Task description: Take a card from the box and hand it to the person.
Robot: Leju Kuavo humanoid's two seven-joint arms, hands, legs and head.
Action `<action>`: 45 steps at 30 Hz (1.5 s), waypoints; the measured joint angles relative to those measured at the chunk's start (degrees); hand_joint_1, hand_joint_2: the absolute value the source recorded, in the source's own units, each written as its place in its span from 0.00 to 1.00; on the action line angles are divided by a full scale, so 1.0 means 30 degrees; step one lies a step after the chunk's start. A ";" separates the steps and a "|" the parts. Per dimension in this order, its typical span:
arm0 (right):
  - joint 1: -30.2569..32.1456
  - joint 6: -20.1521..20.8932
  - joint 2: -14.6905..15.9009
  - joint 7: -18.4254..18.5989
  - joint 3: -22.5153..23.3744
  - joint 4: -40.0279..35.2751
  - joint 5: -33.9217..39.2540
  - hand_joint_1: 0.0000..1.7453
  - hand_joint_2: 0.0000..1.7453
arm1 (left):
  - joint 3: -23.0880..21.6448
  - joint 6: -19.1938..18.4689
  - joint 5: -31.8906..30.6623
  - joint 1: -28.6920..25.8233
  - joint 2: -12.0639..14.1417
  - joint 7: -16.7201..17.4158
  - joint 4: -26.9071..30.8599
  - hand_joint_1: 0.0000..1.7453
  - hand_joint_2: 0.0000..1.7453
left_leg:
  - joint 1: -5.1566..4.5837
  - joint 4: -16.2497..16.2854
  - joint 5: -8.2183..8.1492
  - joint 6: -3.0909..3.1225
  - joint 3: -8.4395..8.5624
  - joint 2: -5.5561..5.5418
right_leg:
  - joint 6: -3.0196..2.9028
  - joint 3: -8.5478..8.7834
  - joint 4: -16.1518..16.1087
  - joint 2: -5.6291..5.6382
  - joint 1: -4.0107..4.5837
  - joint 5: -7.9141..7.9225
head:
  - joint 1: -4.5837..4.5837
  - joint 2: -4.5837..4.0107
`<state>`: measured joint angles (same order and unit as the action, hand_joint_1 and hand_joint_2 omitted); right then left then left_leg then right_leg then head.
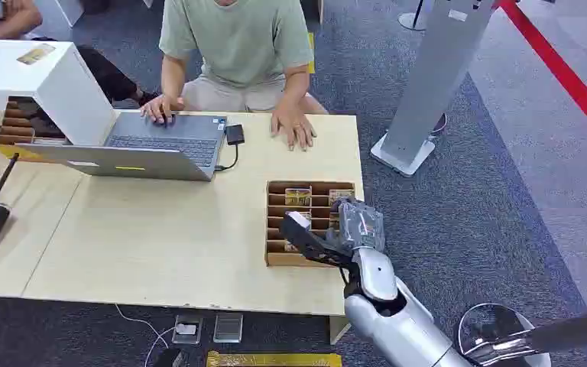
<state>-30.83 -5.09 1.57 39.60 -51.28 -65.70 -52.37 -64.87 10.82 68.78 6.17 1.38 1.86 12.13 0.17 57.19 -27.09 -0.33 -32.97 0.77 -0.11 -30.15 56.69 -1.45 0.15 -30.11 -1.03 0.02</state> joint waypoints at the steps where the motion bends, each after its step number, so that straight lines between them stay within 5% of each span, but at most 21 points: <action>1: 0.0049 0.0007 0.0007 0.0007 0.0029 0.0000 -0.0022 0.46 1.00 | 0.0000 0.0000 0.0000 0.0001 0.0000 0.0000 0.0000 0.00 0.00 | 0.0000 0.0000 0.0000 0.0000 -0.0001 0.0000 | 0.0000 0.0000 0.0000 0.0000 0.0000 0.0000 | 0.0000 0.0007; 34: 0.0561 -0.0131 0.0066 -0.0211 0.0502 0.0007 -0.0444 0.46 1.00 | 0.0000 -0.0182 -0.0044 0.0002 0.0000 -0.0007 0.0000 0.00 0.00 | 0.0000 0.0000 0.0000 0.0000 0.0000 0.0002 | 0.0000 0.0001 0.0000 0.0001 0.0000 0.0000 | 0.0000 0.0001; 41: 0.0669 -0.0175 0.0072 -0.0241 0.0532 0.0000 -0.0590 0.72 1.00 | 0.0000 -0.0197 -0.0117 0.0002 0.0000 -0.0029 0.0000 0.00 0.00 | 0.0000 0.0000 0.0000 0.0000 0.0001 0.0002 | 0.0000 0.0001 0.0000 0.0001 0.0000 0.0000 | 0.0000 0.0007; 45: 0.0721 -0.0182 0.0073 -0.0255 0.0663 0.0000 -0.0627 0.79 1.00 | 0.0000 -0.0182 -0.0182 0.0001 0.0000 -0.0029 0.0000 0.00 0.00 | 0.0000 0.0000 0.0000 0.0000 0.0001 0.0002 | 0.0000 0.0001 0.0000 0.0001 0.0000 0.0000 | 0.0000 0.0000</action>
<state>-28.67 -5.64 1.79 38.84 -49.29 -65.70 -54.25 -64.87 10.27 68.24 6.18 1.38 1.77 12.13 0.17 57.19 -27.09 -0.33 -32.97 0.78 -0.11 -30.15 56.69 -1.45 0.15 -30.11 -1.03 0.02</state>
